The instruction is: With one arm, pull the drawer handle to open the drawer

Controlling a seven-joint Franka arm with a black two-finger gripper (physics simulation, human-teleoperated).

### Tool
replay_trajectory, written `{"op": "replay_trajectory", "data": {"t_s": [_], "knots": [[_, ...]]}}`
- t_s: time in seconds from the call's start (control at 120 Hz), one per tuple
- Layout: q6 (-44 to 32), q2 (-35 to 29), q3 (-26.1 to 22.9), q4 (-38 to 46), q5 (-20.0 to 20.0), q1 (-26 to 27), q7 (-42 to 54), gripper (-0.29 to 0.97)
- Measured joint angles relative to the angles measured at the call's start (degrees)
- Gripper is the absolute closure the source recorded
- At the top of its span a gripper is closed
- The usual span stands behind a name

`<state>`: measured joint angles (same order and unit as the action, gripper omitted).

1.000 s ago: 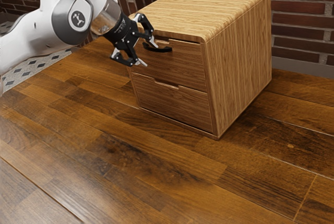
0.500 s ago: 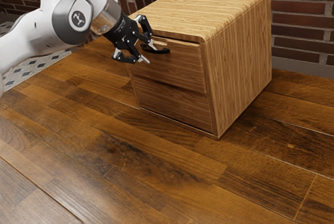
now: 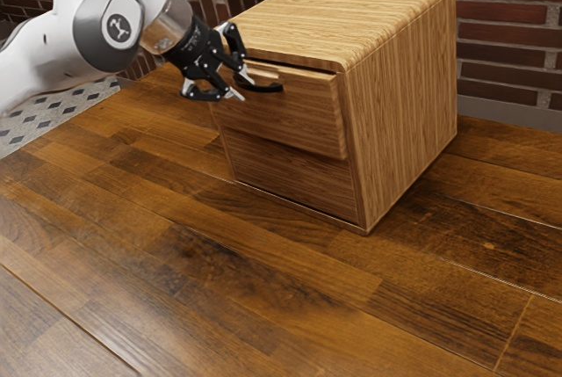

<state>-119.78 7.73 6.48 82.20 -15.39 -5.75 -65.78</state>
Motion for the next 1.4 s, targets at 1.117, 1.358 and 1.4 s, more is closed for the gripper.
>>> {"op": "replay_trajectory", "data": {"t_s": [1.117, 1.358, 1.4], "knots": [[-0.23, -8.49, -0.08, 10.69, 0.02, 0.06, -0.03, 0.6], [-0.24, -10.84, 0.01, 13.08, 0.04, -0.3, -0.04, 0.6], [-0.24, -11.11, 0.04, 13.39, 0.04, -0.65, -0.04, 0.6]]}}
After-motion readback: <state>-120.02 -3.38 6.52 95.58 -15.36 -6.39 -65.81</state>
